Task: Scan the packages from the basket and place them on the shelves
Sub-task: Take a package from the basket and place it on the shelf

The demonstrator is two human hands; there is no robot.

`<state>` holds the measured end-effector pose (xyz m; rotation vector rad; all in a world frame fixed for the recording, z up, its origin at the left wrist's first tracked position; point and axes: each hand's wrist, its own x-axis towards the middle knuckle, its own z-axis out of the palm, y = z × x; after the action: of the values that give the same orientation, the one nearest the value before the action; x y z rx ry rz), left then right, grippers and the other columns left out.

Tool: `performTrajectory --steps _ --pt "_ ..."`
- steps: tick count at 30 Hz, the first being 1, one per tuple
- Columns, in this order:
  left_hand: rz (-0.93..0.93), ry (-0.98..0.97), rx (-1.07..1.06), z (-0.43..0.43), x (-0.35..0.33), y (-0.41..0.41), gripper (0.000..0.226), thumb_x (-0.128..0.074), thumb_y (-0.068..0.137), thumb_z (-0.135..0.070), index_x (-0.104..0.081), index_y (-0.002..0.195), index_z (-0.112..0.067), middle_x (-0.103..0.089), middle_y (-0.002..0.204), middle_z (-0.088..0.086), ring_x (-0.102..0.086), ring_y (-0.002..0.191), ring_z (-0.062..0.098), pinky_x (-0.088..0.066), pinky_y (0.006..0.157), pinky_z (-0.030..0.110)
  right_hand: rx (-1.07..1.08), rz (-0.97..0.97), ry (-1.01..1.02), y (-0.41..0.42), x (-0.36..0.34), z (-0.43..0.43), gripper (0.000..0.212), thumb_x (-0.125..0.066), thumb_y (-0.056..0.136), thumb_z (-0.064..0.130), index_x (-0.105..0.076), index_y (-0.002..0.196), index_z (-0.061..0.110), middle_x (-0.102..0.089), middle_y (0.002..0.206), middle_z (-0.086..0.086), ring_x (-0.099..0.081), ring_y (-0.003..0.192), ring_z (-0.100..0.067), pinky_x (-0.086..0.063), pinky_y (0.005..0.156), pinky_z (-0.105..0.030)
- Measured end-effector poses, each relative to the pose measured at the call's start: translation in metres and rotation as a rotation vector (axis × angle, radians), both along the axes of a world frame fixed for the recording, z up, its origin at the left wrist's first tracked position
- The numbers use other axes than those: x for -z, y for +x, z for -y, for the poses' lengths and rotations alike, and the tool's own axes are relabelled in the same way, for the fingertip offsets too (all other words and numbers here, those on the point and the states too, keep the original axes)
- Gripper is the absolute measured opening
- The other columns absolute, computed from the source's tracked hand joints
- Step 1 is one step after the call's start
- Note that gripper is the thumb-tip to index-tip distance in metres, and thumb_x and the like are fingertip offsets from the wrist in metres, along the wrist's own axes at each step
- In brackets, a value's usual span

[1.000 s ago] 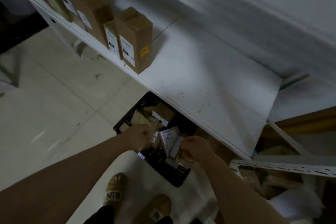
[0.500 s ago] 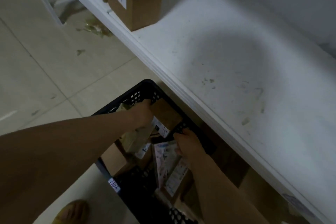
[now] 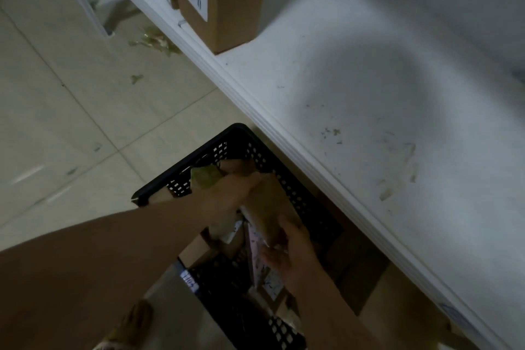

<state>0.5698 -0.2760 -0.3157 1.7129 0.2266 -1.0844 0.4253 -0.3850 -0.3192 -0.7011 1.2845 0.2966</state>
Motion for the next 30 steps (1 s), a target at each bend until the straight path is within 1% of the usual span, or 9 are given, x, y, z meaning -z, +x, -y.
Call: performTrajectory --steps 4,6,9,14,19,22,25,27,30 --pt "-0.189 -0.036 -0.263 -0.034 -0.070 -0.048 0.108 -0.076 0.054 -0.078 -0.059 0.135 -0.009 -0.069 0.120 0.015 -0.068 0.107 0.030 -0.054 0.099 0.042 0.106 -0.058 0.049 -0.037 -0.070 -0.020 0.060 -0.075 0.087 0.047 -0.054 0.138 0.024 -0.059 0.129 -0.018 -0.062 0.110 -0.044 -0.053 0.096 -0.061" --pt "-0.263 -0.028 -0.312 -0.051 -0.107 -0.069 0.096 -0.079 0.053 -0.080 -0.069 0.123 -0.015 -0.073 0.113 0.011 -0.070 0.102 0.030 -0.056 0.097 0.044 0.130 -0.075 0.049 -0.049 -0.110 -0.030 0.059 -0.076 0.084 0.052 -0.054 0.135 0.031 -0.055 0.133 -0.013 -0.060 0.110 -0.045 -0.055 0.089 -0.064" --pt "-0.282 -0.033 -0.399 -0.067 -0.179 -0.096 0.064 -0.077 0.076 -0.059 -0.072 0.116 -0.010 -0.074 0.102 0.013 -0.070 0.089 0.029 -0.057 0.076 0.032 0.124 -0.083 0.032 -0.063 -0.179 -0.041 0.052 -0.072 0.089 0.050 -0.051 0.132 0.029 -0.055 0.126 -0.012 -0.063 0.102 -0.044 -0.057 0.085 -0.063" --pt "-0.339 -0.005 -0.431 -0.084 -0.295 -0.130 0.086 -0.089 0.069 -0.040 -0.052 0.139 -0.007 -0.065 0.119 0.015 -0.065 0.092 0.028 -0.055 0.052 0.027 -0.007 0.013 -0.058 -0.082 -0.295 -0.050 0.031 -0.067 0.096 0.039 -0.058 0.120 0.021 -0.059 0.118 -0.010 -0.064 0.101 -0.035 -0.059 0.086 -0.053" --pt "-0.396 -0.134 -0.268 -0.093 -0.398 -0.138 0.041 -0.080 0.079 -0.023 -0.062 0.115 -0.015 -0.063 0.109 0.010 -0.060 0.096 0.029 -0.050 0.087 0.048 -0.061 0.216 -0.191 -0.083 -0.391 -0.038 0.024 -0.064 0.096 0.027 -0.068 0.104 0.006 -0.068 0.109 -0.022 -0.067 0.087 -0.036 -0.056 0.071 -0.043" --pt "-0.301 -0.249 -0.152 -0.099 -0.448 -0.134 0.058 -0.086 0.065 -0.021 -0.067 0.119 -0.011 -0.069 0.113 0.012 -0.065 0.097 0.029 -0.055 0.071 0.039 0.021 0.312 -0.227 -0.085 -0.444 -0.035 0.021 -0.061 0.096 0.017 -0.067 0.114 0.007 -0.070 0.113 -0.019 -0.068 0.101 -0.035 -0.059 0.082 -0.048" --pt "-0.147 -0.422 -0.040 -0.112 -0.494 -0.133 0.063 -0.083 0.063 -0.011 -0.066 0.123 -0.004 -0.073 0.112 0.016 -0.071 0.095 0.031 -0.058 0.069 0.036 0.016 0.393 -0.257 -0.093 -0.500 -0.041 0.028 -0.062 0.096 0.018 -0.062 0.123 0.011 -0.064 0.128 -0.016 -0.063 0.113 -0.032 -0.056 0.093 -0.053" --pt "-0.012 -0.527 -0.026 -0.126 -0.517 -0.135 0.082 -0.087 0.058 -0.005 -0.056 0.134 -0.006 -0.066 0.129 0.018 -0.069 0.109 0.033 -0.060 0.082 0.042 0.004 0.388 -0.264 -0.102 -0.541 -0.050 0.031 -0.063 0.096 0.033 -0.065 0.121 0.014 -0.067 0.123 -0.013 -0.064 0.115 -0.031 -0.052 0.100 -0.055" --pt "0.203 -0.578 0.007 -0.149 -0.556 -0.145 0.118 -0.094 0.045 -0.010 -0.039 0.147 -0.033 -0.056 0.140 -0.001 -0.060 0.124 0.022 -0.054 0.098 0.044 -0.076 0.432 -0.276 -0.117 -0.594 -0.069 0.048 -0.063 0.090 0.060 -0.071 0.116 0.020 -0.072 0.118 -0.012 -0.069 0.110 -0.030 -0.055 0.097 -0.054"
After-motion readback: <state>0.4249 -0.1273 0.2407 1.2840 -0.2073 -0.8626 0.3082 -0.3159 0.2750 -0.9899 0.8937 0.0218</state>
